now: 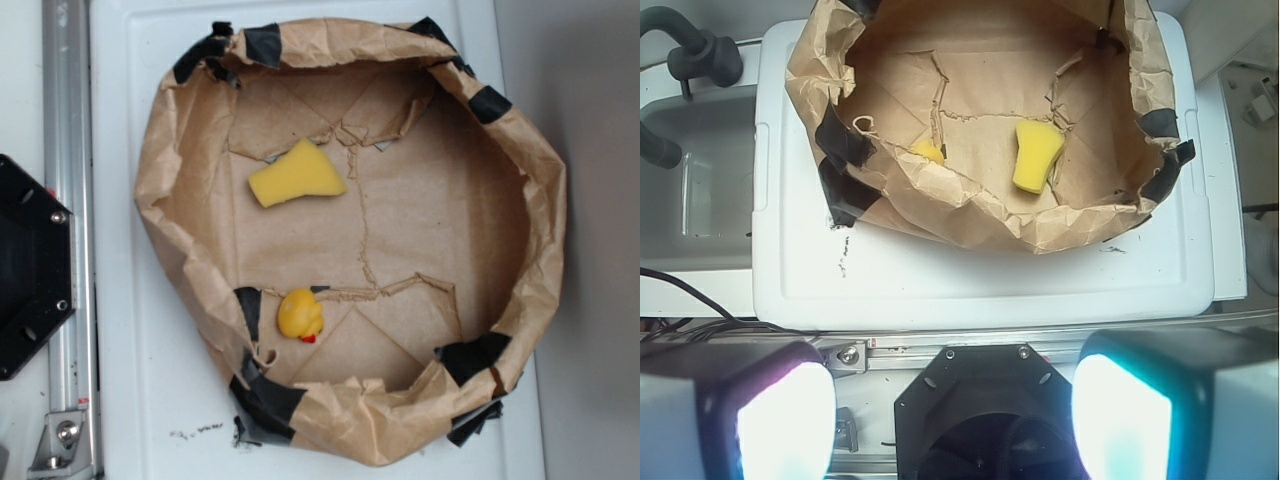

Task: Grab the green sponge.

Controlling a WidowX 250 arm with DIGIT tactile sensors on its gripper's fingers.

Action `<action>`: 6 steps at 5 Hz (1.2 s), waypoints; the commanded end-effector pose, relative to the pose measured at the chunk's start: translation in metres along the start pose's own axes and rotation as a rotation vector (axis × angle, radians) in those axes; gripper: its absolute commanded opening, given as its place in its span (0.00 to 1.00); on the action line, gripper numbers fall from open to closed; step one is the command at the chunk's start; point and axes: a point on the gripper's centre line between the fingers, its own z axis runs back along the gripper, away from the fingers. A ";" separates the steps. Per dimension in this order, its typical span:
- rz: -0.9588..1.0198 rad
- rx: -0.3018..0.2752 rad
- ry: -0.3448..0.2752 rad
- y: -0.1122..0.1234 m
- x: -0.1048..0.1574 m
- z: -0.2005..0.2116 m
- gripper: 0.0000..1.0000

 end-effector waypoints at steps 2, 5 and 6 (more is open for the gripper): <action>0.152 0.040 -0.062 0.010 0.046 -0.032 1.00; 0.230 0.153 -0.070 0.074 0.095 -0.153 1.00; 0.064 0.233 -0.018 0.099 0.100 -0.197 1.00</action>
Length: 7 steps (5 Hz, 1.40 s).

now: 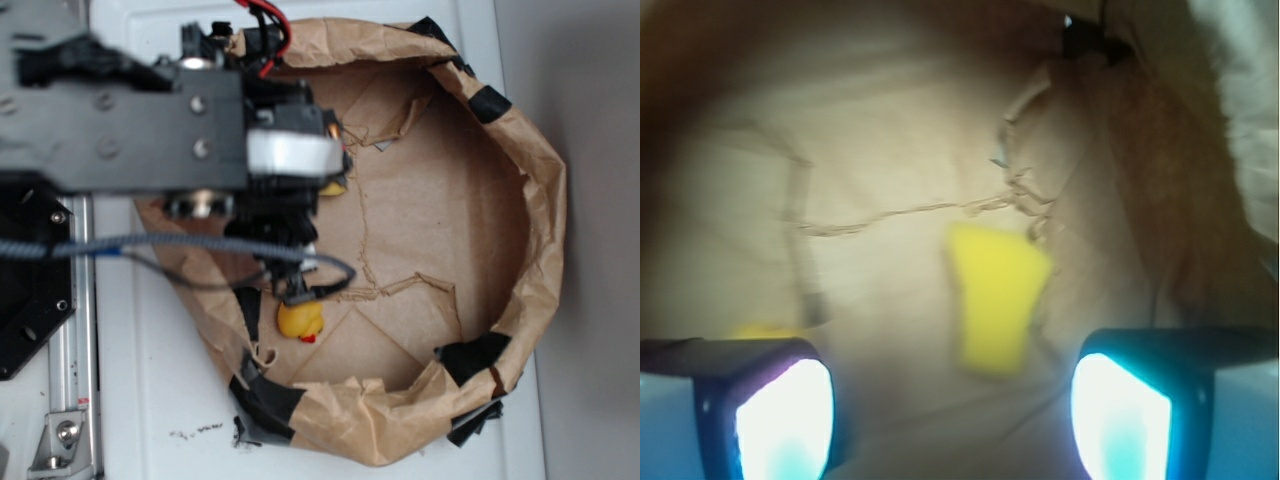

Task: Grab the green sponge.

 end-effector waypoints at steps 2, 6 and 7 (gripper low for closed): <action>-0.234 0.131 0.043 0.018 0.025 -0.057 1.00; -0.249 0.031 0.047 0.001 0.026 -0.035 0.00; -0.246 -0.014 -0.021 -0.005 0.030 0.007 0.00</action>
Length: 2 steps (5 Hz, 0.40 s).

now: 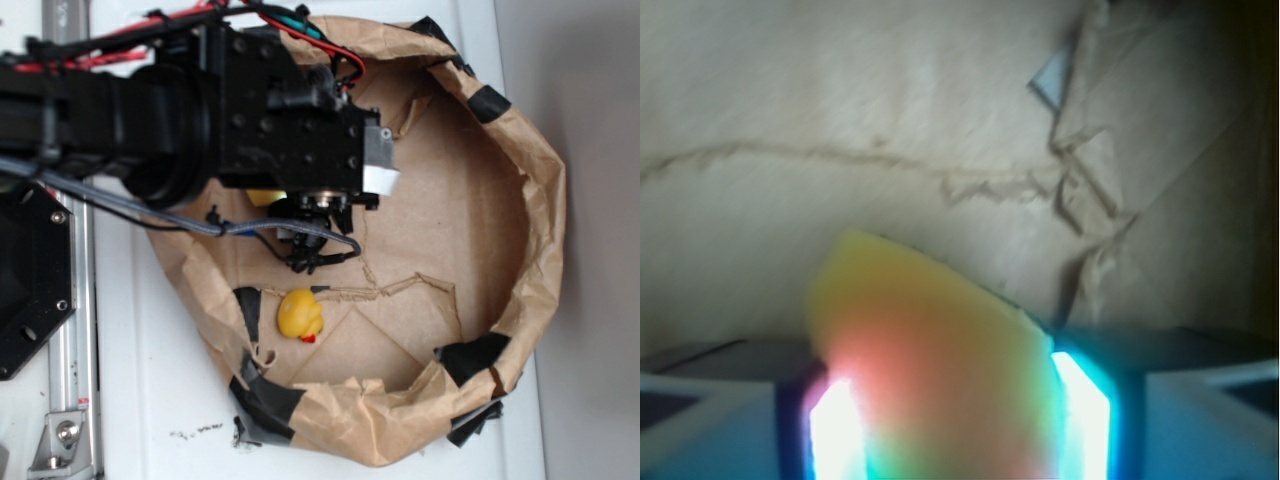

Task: Grab the green sponge.

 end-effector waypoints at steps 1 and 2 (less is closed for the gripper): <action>0.020 -0.053 -0.199 -0.001 0.014 0.111 0.00; 0.034 -0.078 -0.210 -0.008 0.020 0.148 0.00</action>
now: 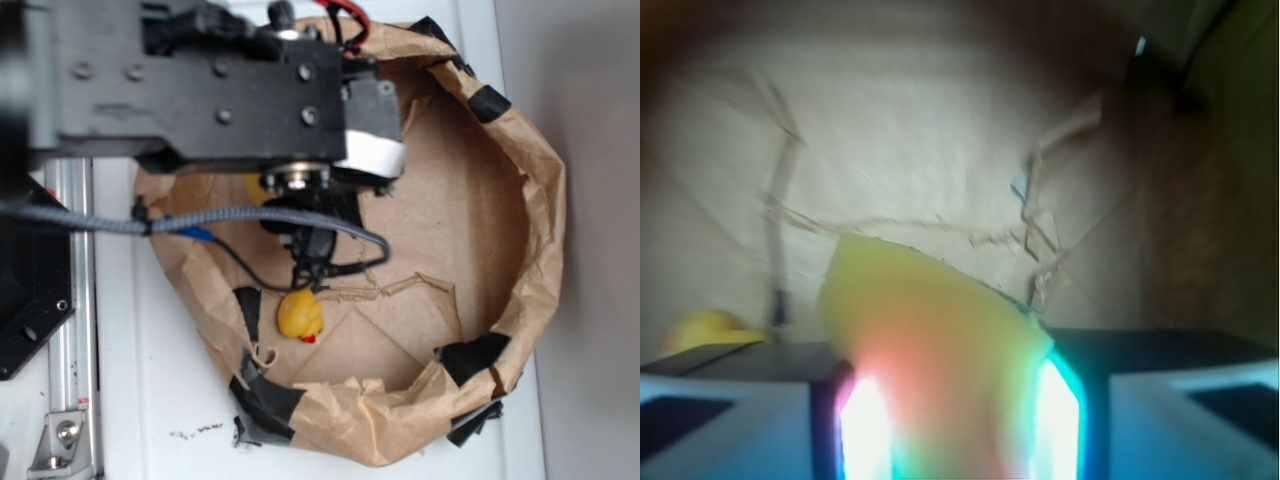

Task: Grab the green sponge.

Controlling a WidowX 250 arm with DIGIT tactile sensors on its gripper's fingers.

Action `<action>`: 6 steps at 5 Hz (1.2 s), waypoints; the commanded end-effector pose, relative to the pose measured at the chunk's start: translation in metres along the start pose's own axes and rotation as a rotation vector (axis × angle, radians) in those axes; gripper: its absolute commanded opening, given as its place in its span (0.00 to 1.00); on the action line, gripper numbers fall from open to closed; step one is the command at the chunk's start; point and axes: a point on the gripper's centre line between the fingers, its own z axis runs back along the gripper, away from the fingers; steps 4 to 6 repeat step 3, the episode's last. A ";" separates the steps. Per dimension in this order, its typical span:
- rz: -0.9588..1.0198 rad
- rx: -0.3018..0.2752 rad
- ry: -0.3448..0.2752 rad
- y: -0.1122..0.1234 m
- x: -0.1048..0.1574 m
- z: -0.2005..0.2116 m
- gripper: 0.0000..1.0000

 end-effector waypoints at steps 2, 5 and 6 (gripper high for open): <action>-0.025 0.048 -0.050 -0.017 0.036 0.076 0.00; -0.026 0.069 -0.042 -0.015 0.035 0.070 0.00; -0.026 0.069 -0.042 -0.015 0.035 0.070 0.00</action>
